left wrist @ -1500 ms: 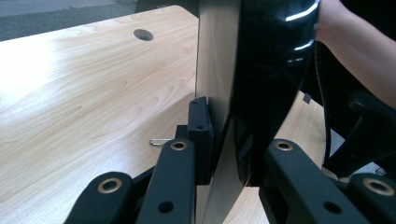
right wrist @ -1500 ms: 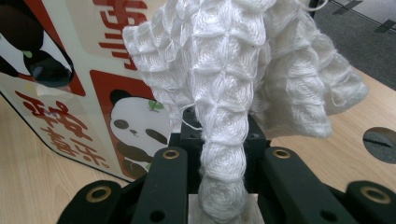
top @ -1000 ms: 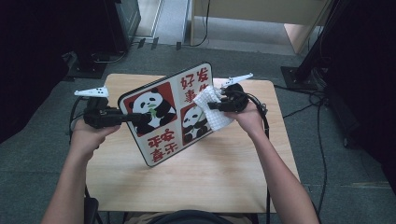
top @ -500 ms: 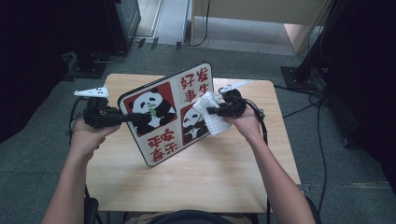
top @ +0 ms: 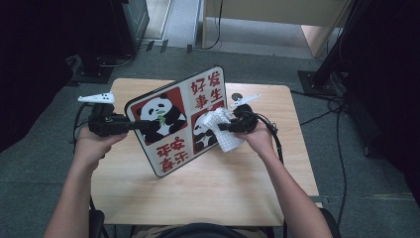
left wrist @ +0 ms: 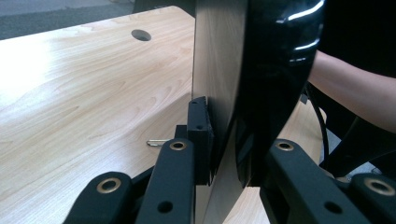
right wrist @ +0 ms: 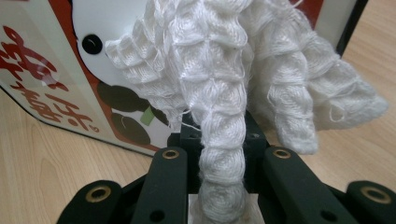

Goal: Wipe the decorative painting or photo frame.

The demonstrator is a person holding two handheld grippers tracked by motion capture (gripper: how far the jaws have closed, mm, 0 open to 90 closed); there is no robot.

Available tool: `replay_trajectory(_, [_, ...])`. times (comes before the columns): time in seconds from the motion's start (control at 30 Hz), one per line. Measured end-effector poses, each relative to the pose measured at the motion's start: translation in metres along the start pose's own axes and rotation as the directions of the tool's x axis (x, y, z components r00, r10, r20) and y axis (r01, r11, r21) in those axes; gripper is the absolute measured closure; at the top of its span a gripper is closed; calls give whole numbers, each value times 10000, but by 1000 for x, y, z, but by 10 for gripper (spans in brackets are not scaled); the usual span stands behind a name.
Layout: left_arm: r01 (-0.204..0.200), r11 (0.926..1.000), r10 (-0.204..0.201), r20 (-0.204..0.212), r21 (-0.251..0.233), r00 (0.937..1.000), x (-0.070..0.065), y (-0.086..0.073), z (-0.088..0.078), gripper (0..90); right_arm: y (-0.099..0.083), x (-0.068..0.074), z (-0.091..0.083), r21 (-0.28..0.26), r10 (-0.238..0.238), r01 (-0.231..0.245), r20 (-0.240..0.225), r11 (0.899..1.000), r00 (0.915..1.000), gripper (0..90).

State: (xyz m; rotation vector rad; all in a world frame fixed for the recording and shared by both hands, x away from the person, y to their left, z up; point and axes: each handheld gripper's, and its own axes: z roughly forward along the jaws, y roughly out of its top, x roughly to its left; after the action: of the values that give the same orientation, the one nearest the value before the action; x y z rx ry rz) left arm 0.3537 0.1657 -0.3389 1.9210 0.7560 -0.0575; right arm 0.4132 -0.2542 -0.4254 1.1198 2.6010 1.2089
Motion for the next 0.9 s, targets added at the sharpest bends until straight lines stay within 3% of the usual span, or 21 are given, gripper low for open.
replay_trajectory(0.2, [-5, 10000, 5, 11, 5, 10000, 0, 0, 0, 792, -13, -2, 8, 260, 203, -202, -37, 9995, 9998, 775])
replay_trajectory(0.4, [10, 10000, -10, 4, -1, 10000, 0, 0, 0, 791, -22, -6, 14, 139, 376, -375, -54, 9992, 9993, 775])
replay_trajectory(0.9, [-78, 9999, 78, 12, 68, 10000, 1, 2, 1, 793, -40, -12, 23, 435, 622, -629, 159, 9971, 9979, 772])
